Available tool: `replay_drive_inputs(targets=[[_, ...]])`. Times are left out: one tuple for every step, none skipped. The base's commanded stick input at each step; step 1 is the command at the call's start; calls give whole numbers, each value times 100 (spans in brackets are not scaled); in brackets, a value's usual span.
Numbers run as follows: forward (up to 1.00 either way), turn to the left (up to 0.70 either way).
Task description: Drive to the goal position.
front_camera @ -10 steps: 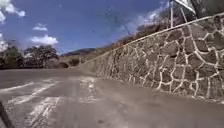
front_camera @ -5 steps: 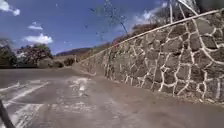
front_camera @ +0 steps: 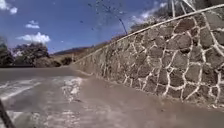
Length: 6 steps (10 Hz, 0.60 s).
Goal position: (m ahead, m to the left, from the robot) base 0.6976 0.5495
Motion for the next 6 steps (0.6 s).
replay_drive_inputs(targets=[[70,0],[66,0],[50,0],[35,0],[19,0],[3,0]])
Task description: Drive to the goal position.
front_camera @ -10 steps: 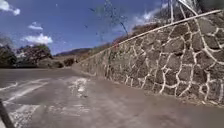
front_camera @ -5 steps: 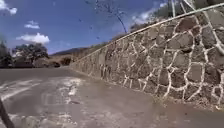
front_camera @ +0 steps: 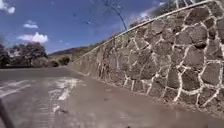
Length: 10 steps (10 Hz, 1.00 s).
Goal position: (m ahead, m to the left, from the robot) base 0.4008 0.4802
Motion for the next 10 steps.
replay_drive_inputs(targets=[[0,4],[0,9],[0,14],[0,19],[0,24],[0,29],[0,34],[0,39],[0,44],[0,49]])
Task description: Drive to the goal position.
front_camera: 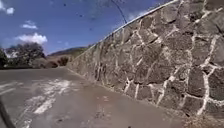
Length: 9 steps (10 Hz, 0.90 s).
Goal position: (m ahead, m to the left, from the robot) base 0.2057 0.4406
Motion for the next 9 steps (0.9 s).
replay_drive_inputs(targets=[[0,55],[0,60],[0,65],[0,70],[0,63],[0,56],[0,49],[0,42],[0,35]])
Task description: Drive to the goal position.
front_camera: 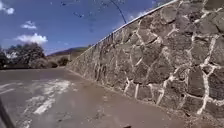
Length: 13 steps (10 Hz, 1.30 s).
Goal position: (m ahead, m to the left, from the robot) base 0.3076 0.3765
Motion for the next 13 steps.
replay_drive_inputs(targets=[[0,28],[0,21],[0,14],[0,7],[0,0],[0,0],[0,0],[0,0],[0,0],[0,0],[0,0],[0,0],[0,0]])
